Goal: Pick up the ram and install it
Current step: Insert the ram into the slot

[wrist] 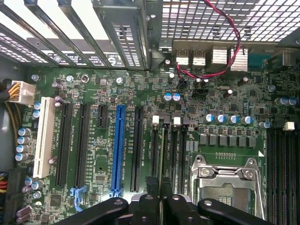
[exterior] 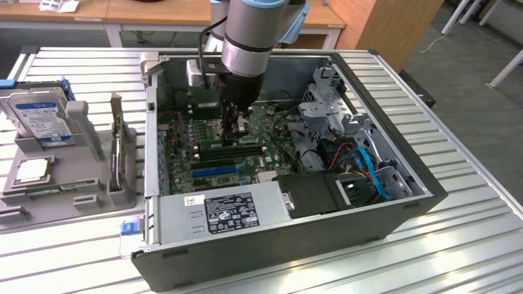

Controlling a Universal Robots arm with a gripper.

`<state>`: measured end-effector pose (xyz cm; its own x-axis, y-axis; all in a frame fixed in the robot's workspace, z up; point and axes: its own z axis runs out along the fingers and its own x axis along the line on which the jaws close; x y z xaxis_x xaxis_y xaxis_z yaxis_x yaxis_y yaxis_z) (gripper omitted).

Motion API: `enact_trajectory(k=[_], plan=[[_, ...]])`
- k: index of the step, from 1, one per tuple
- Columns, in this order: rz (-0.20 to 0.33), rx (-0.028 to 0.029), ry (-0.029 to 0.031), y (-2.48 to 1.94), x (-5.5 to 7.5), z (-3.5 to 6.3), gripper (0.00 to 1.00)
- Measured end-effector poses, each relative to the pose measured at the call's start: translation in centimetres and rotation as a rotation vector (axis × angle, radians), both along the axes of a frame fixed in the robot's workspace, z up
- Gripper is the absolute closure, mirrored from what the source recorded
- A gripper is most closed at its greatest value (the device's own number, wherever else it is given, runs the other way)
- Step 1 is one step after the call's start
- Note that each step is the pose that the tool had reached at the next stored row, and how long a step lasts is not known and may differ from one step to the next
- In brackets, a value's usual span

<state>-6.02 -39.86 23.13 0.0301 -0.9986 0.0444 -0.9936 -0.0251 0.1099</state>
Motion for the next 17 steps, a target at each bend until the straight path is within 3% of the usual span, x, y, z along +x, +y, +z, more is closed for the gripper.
enact_trajectory(k=[17], plan=[[0.000,0.0001,0.0000,-0.22,-0.11,-0.28,0.87]])
